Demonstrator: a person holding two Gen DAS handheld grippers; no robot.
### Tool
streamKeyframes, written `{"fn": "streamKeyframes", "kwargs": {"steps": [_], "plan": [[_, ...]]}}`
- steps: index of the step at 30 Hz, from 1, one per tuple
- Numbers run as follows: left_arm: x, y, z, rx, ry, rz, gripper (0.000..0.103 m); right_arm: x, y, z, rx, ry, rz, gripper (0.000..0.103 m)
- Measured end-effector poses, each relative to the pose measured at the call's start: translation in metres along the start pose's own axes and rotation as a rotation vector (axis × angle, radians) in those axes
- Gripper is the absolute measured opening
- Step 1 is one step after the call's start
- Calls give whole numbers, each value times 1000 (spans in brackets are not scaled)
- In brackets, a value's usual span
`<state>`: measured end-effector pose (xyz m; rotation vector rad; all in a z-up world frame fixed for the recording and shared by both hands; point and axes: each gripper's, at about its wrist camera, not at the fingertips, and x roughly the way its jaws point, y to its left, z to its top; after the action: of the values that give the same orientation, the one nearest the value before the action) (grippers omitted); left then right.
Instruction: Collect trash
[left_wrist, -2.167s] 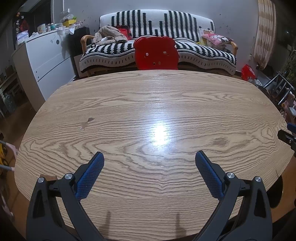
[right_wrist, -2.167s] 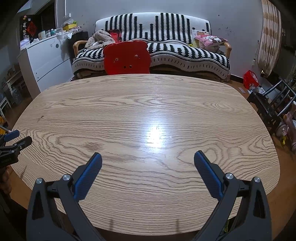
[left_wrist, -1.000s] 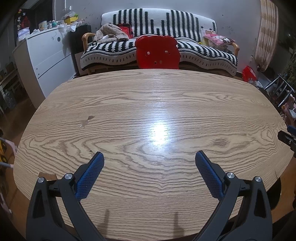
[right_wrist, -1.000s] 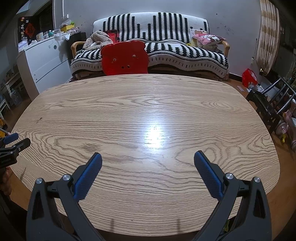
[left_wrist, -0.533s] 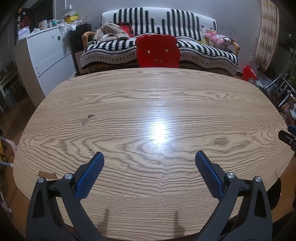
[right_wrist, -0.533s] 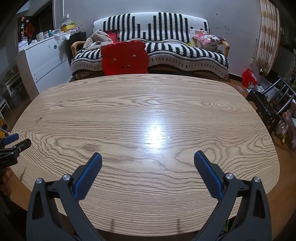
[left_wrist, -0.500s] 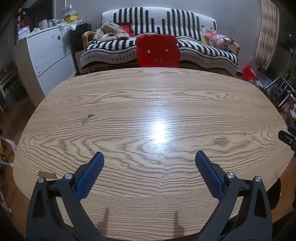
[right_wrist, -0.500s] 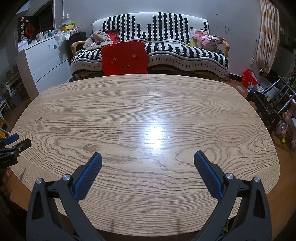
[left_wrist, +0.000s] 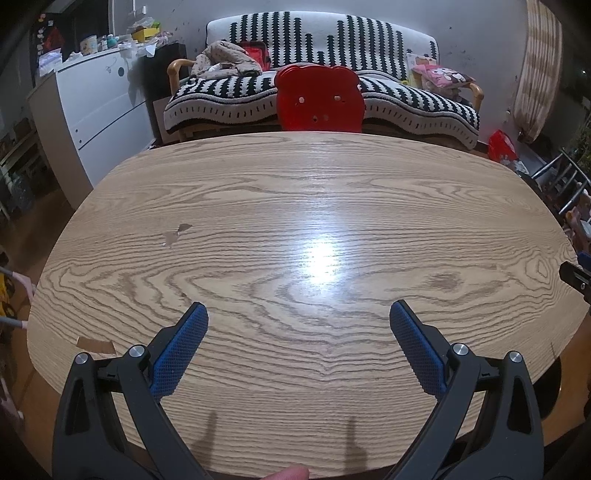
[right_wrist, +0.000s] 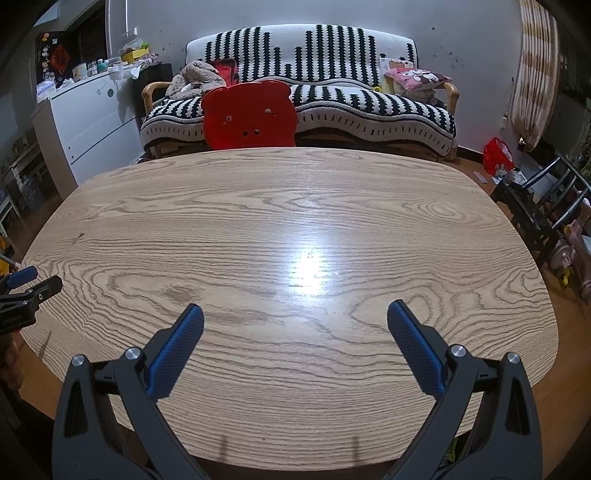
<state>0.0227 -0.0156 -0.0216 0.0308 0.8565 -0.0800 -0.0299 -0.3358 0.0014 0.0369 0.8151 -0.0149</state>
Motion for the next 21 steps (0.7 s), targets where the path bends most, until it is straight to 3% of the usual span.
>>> {"fn": "streamKeyframes", "kwargs": {"steps": [6,21], "plan": [[3,6,4,-35,4,-3,96,4,-4,2,22,15,7,96],[-1,-6,0,15,-5,-4,96,1,6,-1,-26,3,-6,96]]}}
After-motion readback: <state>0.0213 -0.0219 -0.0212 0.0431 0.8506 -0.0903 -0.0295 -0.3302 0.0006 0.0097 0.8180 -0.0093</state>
